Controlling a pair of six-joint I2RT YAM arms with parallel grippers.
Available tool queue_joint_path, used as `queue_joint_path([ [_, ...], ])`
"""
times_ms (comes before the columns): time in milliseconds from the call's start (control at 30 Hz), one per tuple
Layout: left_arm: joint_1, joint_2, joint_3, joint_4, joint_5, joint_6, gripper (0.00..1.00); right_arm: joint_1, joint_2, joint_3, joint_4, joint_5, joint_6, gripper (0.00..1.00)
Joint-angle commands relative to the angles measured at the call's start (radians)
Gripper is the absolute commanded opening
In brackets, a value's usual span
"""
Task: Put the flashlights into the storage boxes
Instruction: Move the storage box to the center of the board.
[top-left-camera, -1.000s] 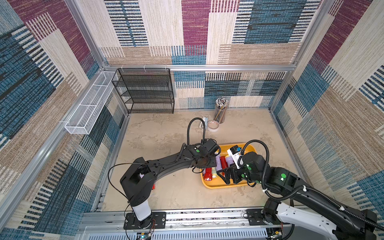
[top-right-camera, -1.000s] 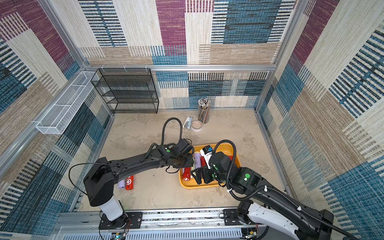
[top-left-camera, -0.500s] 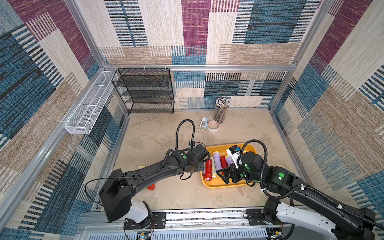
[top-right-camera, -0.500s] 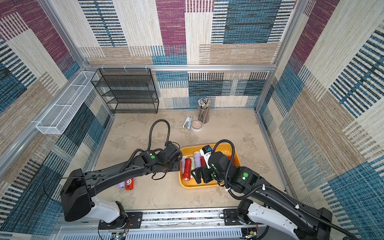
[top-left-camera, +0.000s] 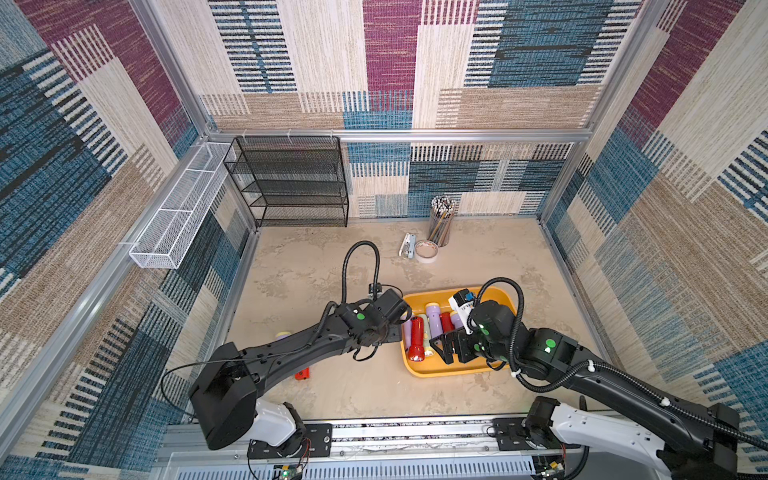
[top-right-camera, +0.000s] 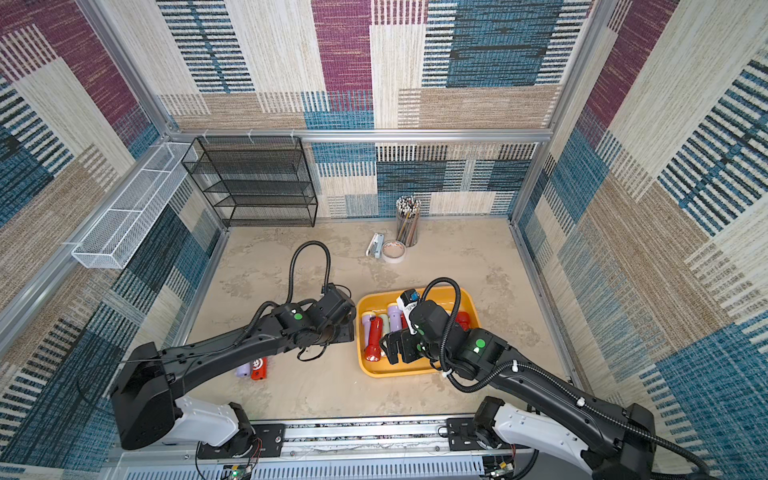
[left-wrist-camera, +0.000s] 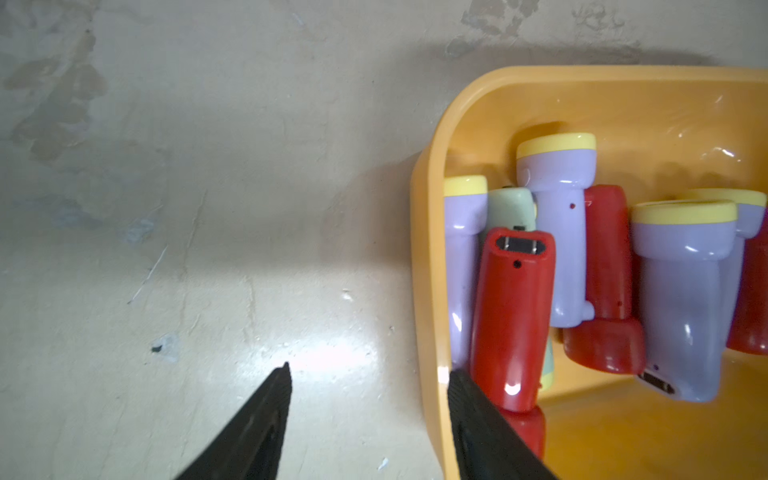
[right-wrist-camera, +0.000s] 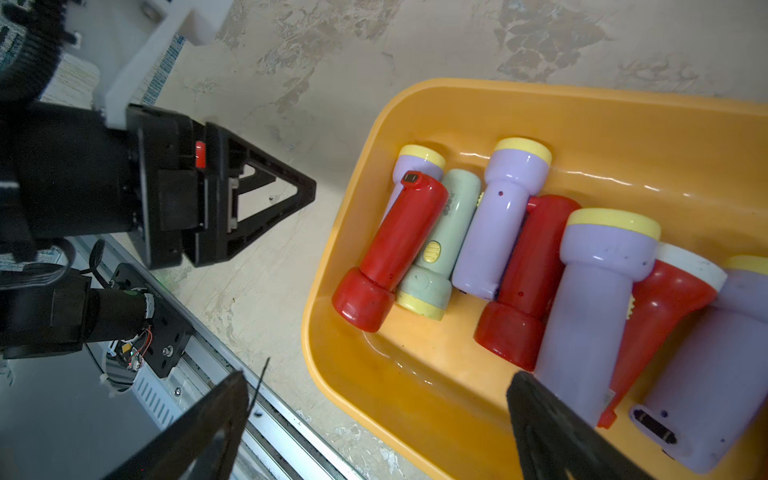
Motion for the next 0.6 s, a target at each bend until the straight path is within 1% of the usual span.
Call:
queue_joint_path([
  [0,0.002,0.079,0.066,0.02,-0.006,0.054,0.63,0.0,0.001,0.015,0.025,0.024,0.018,1.0],
  [133,0.03,0.173,0.118,0.022,-0.016,0.078,0.58,-0.001,-0.011,0.022,0.005,0.039,0.028,1.0],
  [267,0.075,0.225,0.116,0.072,0.032,0.078,0.51,-0.001,-0.017,0.022,-0.006,0.054,0.029,1.0],
  [333,0.092,0.248,0.121,0.09,0.056,0.081,0.44,0.0,-0.012,0.024,-0.009,0.06,0.028,1.0],
  [433,0.113,0.281,0.141,0.091,0.081,0.091,0.26,-0.001,0.002,0.03,-0.01,0.067,0.022,1.0],
  [567,0.141,0.302,0.162,0.087,0.101,0.1,0.09,-0.001,0.021,0.043,-0.01,0.075,0.013,1.0],
])
